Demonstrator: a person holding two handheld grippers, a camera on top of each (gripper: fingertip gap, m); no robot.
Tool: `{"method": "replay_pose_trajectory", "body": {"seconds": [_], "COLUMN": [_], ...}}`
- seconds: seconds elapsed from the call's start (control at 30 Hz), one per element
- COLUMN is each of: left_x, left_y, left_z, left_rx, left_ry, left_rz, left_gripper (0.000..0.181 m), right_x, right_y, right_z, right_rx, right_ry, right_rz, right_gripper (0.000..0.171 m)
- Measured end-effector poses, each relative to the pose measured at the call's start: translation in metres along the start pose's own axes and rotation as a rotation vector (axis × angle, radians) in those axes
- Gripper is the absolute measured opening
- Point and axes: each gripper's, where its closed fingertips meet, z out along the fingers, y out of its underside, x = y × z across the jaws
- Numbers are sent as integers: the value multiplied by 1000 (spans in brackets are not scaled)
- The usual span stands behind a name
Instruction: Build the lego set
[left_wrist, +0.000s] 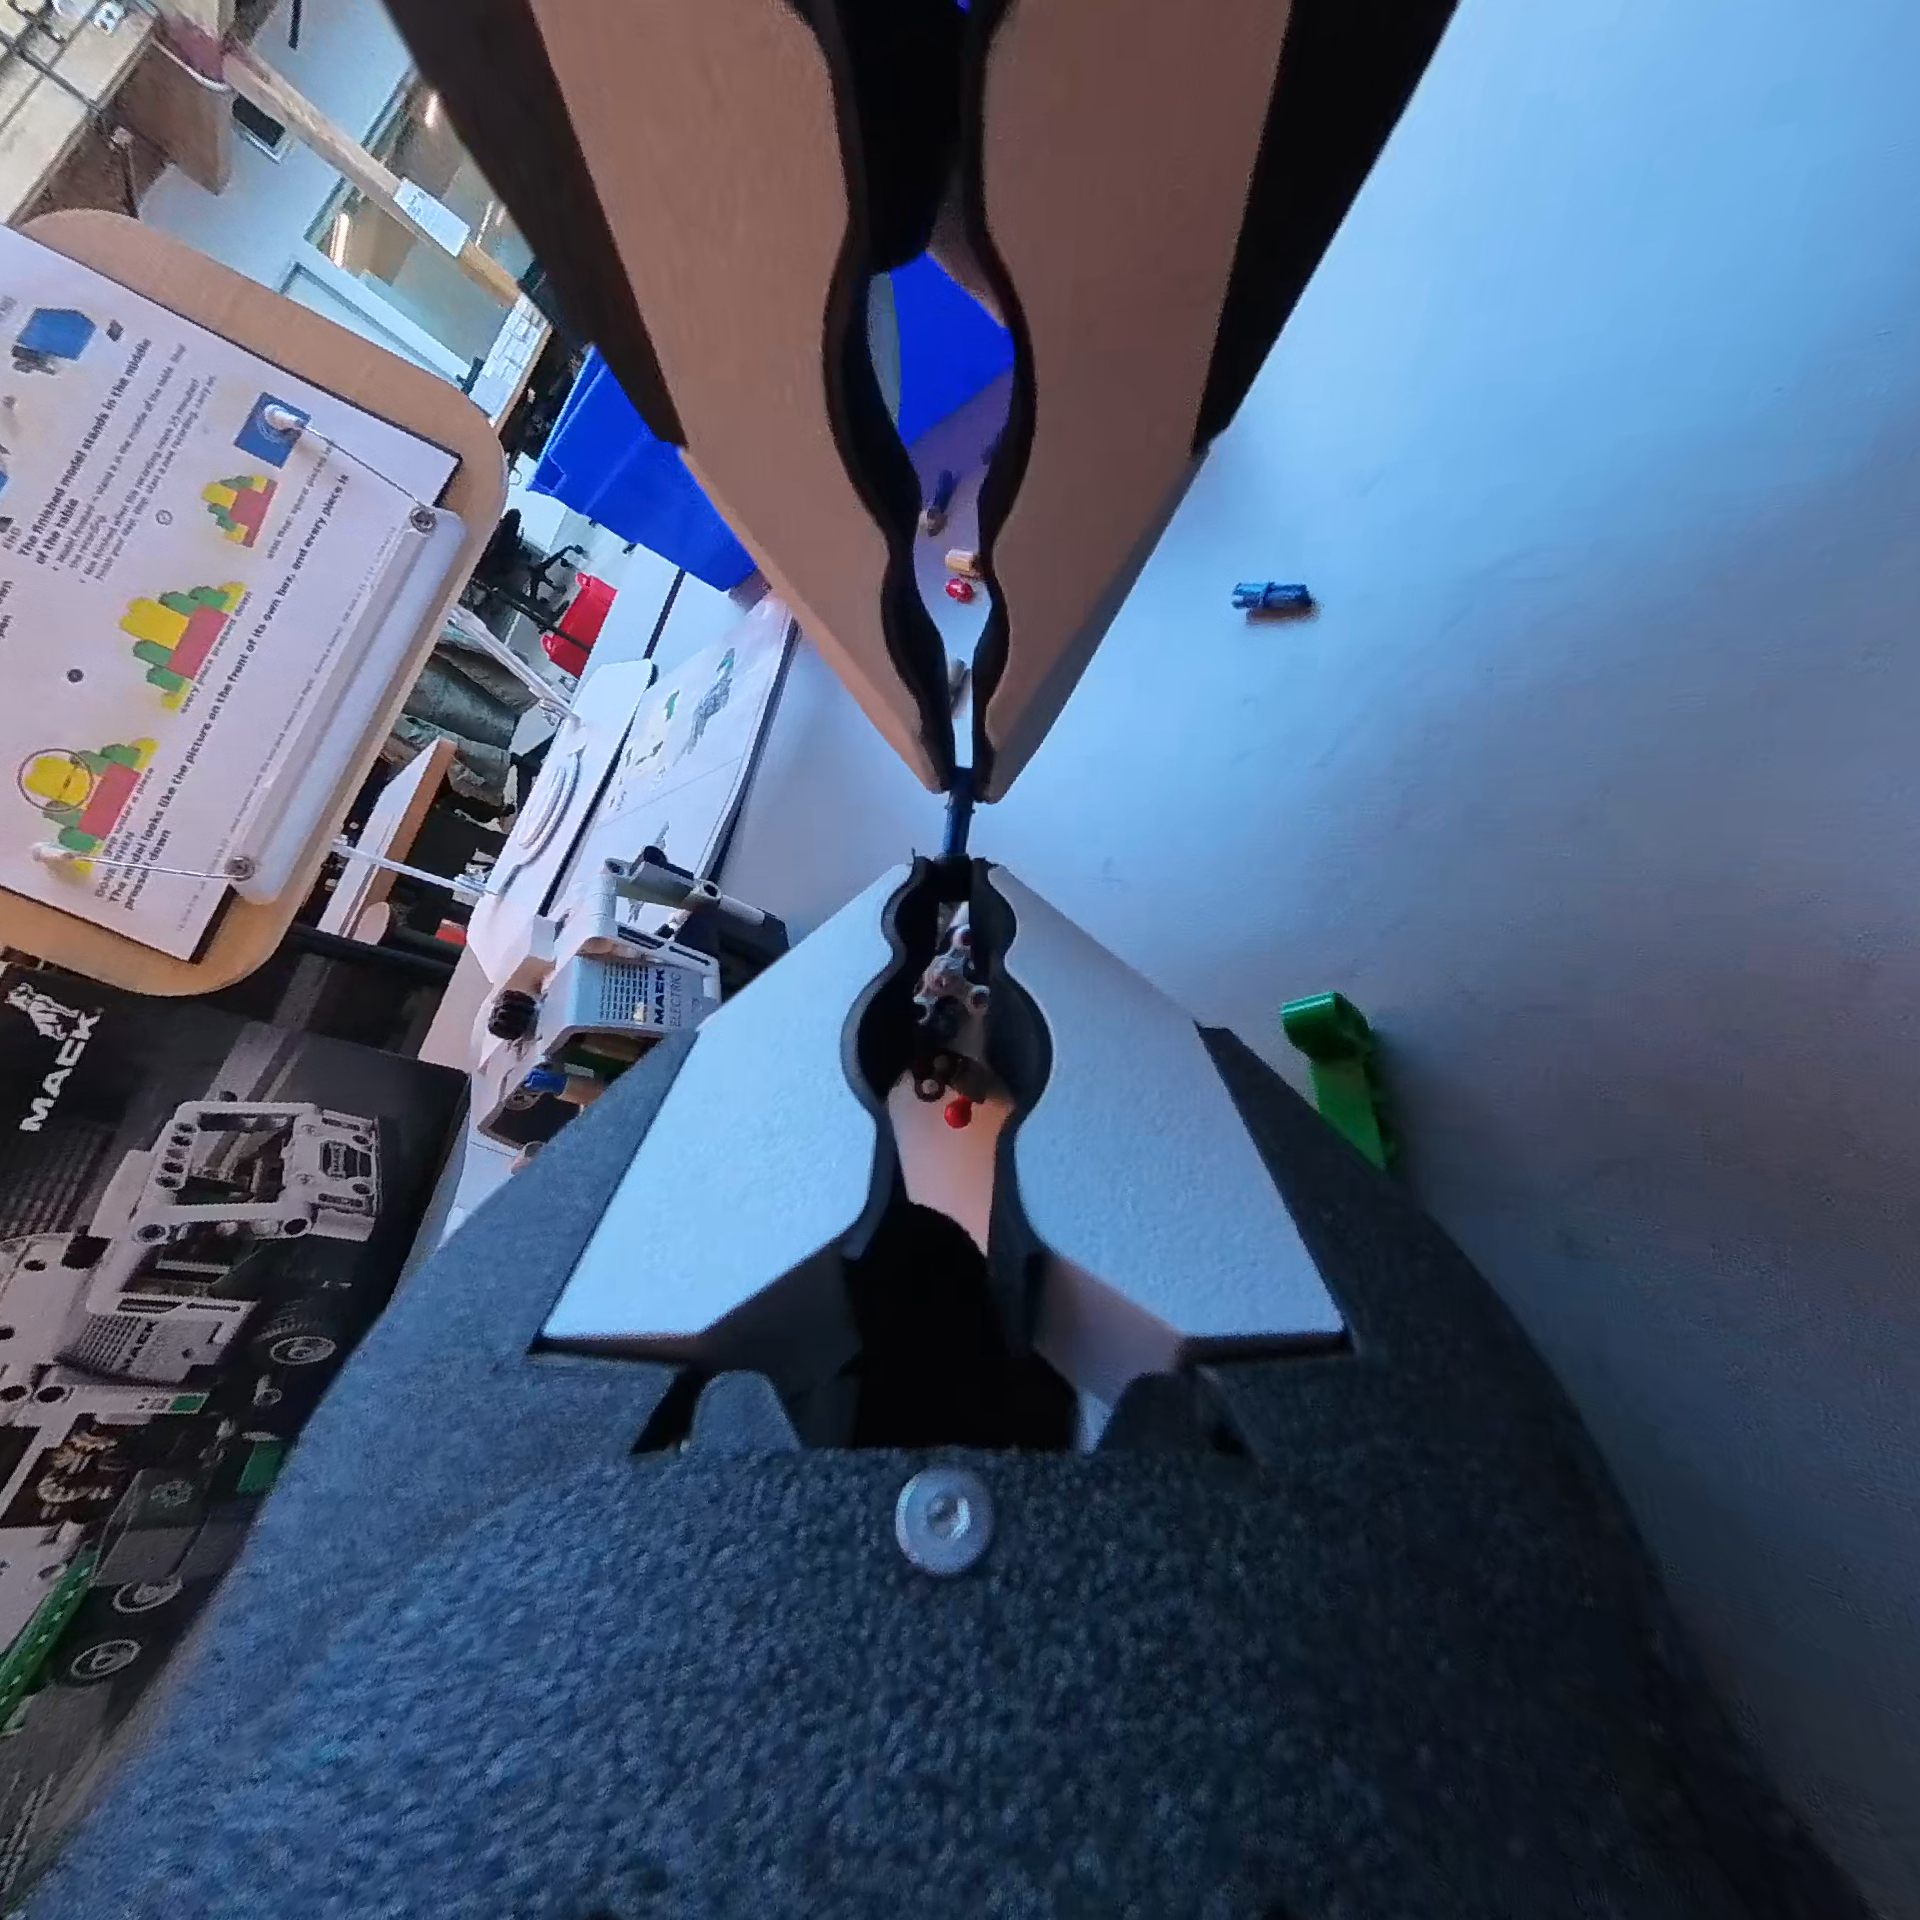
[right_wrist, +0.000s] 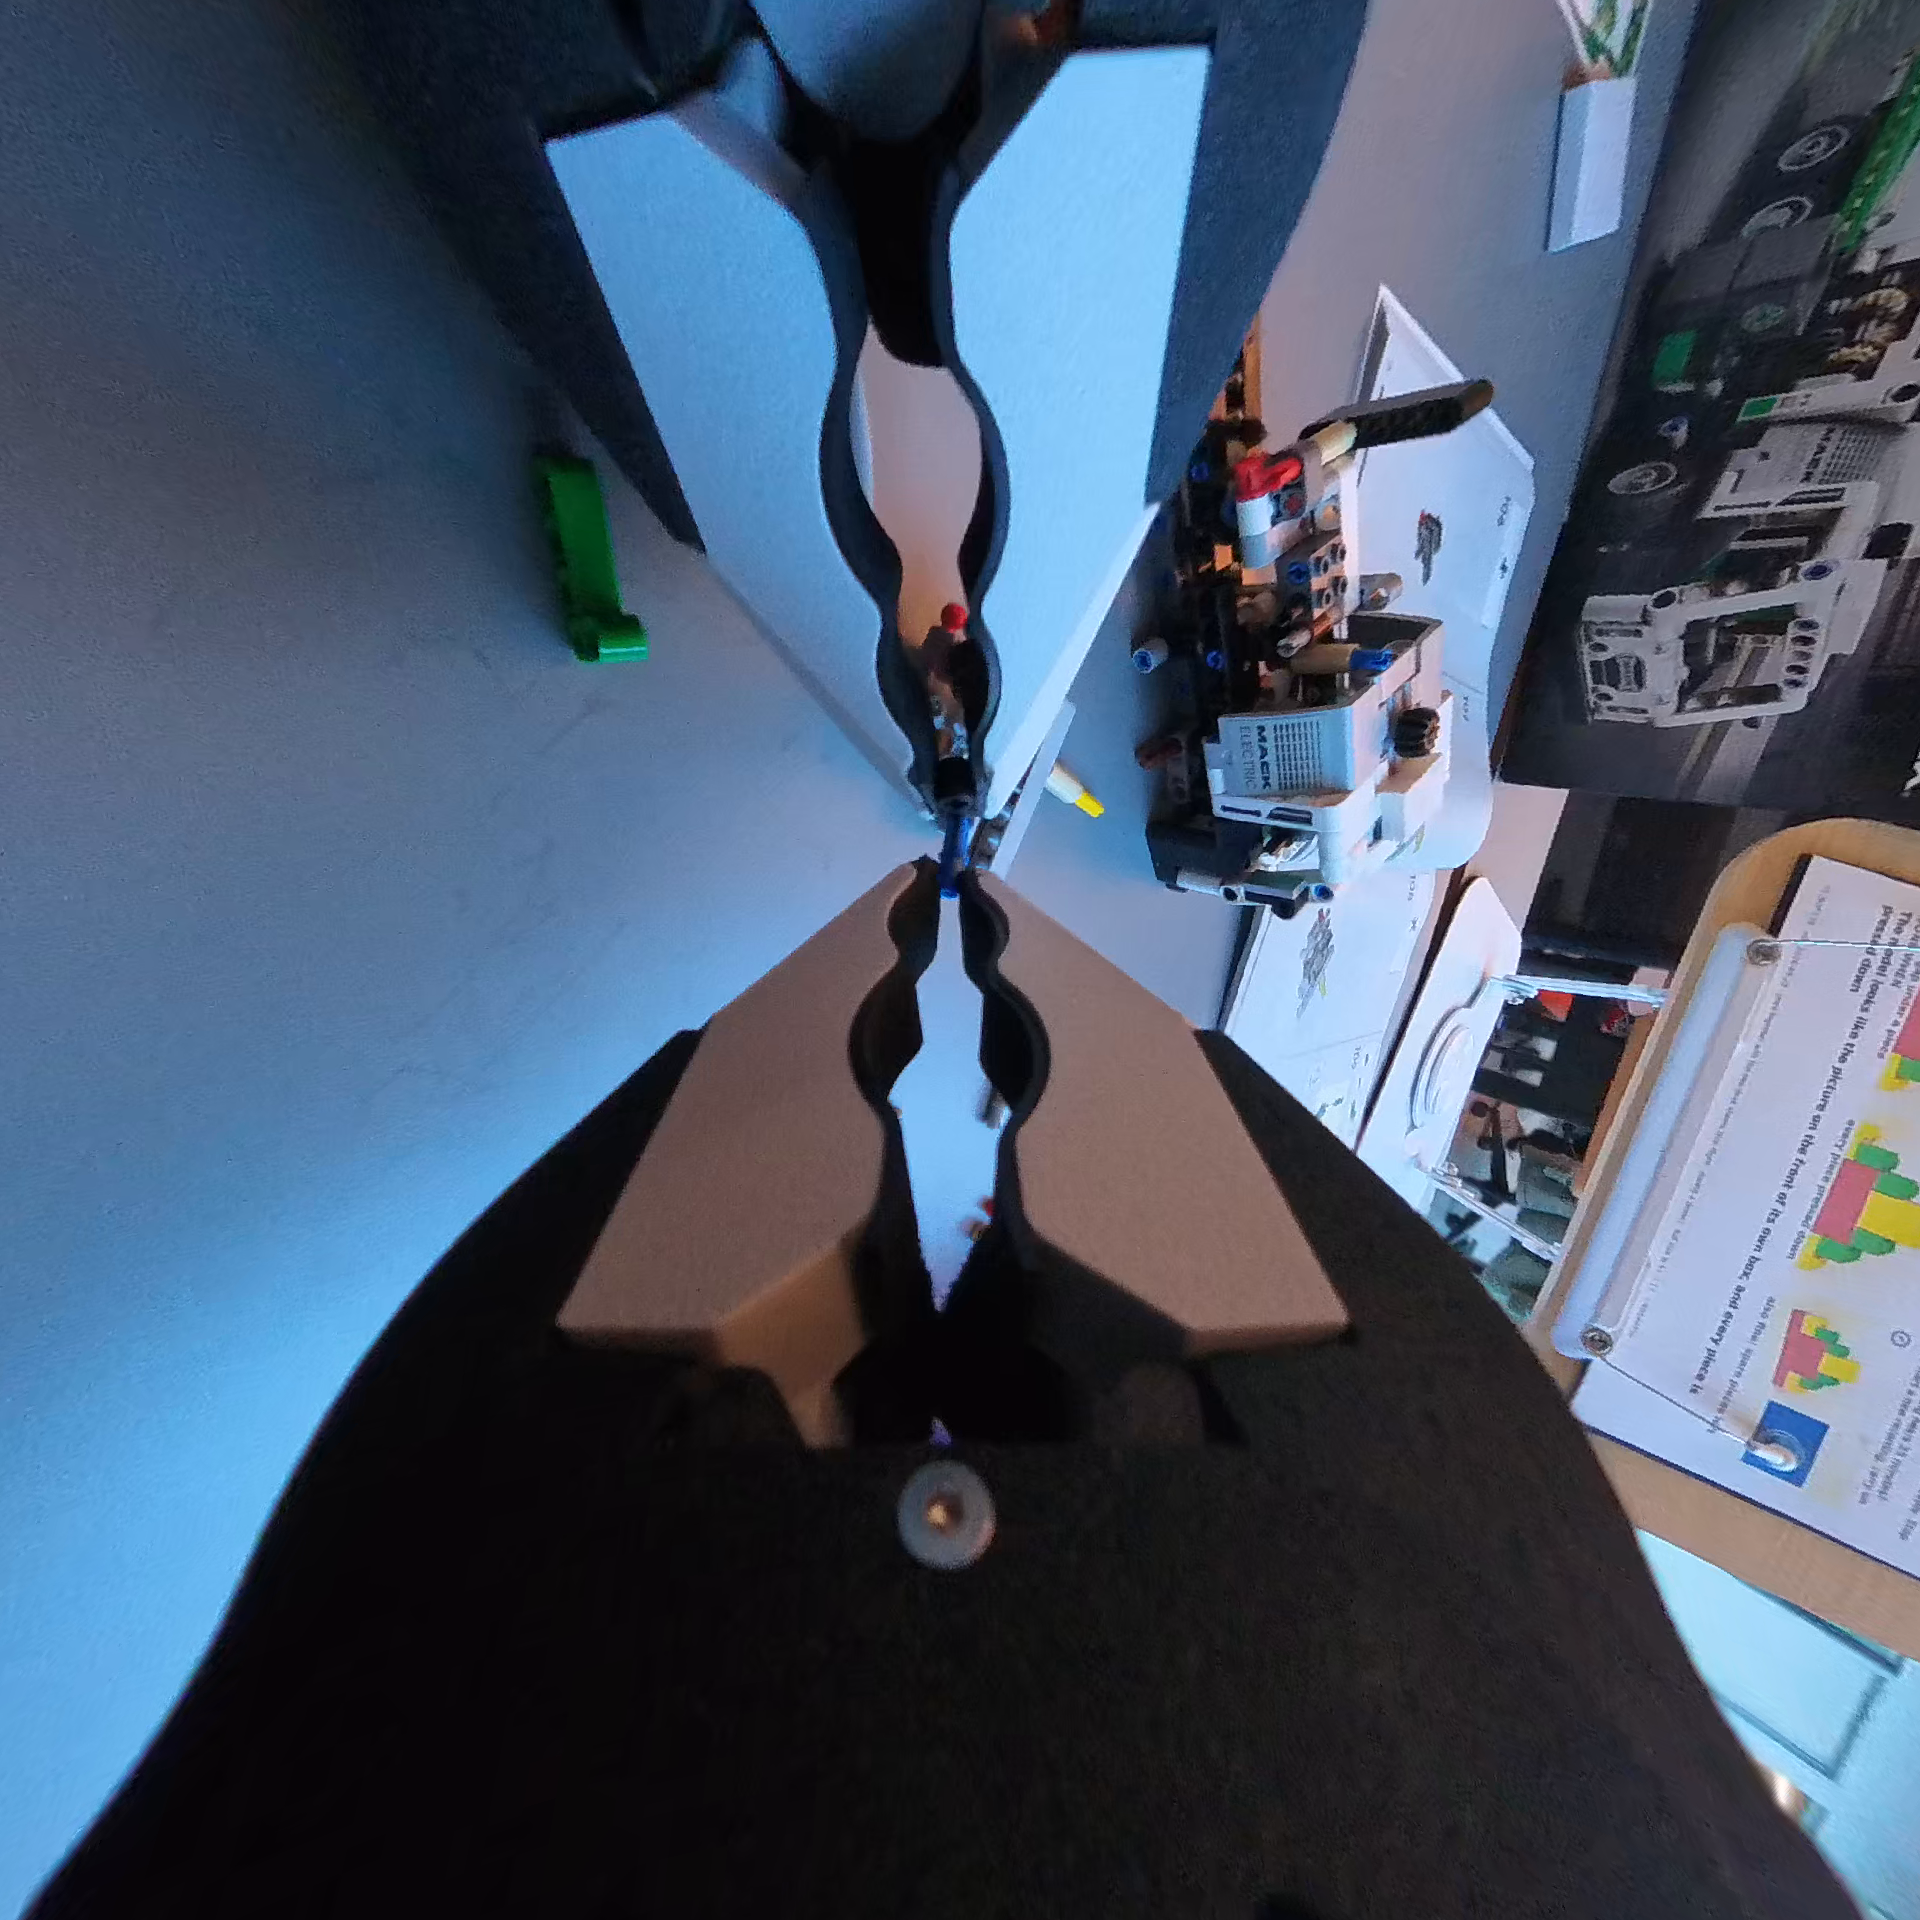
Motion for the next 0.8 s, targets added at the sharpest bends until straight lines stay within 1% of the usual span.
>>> {"method": "replay_pose_trajectory", "body": {"seconds": [0.17, 0.27, 0.37, 0.43, 0.47, 0.6, 0.8], "left_x": [3, 9, 8, 5, 4, 6, 8], "left_y": [0, -1, -1, -1, -1, 0, 1], "left_z": [1, 1, 1, 1, 1, 2, 4], "left_rx": [1, 4, 7, 13, 17, 10, -11], "left_ry": [10, 44, 42, 41, 38, 38, 30], "left_rz": [14, 12, 4, -25, -33, -17, 21], "left_gripper": [3, 4, 3, 3, 3, 3, 4], "right_x": [-3, -12, -10, -9, -8, -10, -12], "right_y": [1, 5, 6, 0, -1, 2, 1], "right_z": [1, 4, 2, -4, -5, -1, 1], "right_rx": [65, 105, 168, 237, 244, 135, 84], "right_ry": [-2, -75, -80, -97, -98, -49, -36], "right_rz": [37, 187, 283, 356, 369, 247, 179], "right_gripper": [3, 3, 3, 3, 2, 3, 3]}}
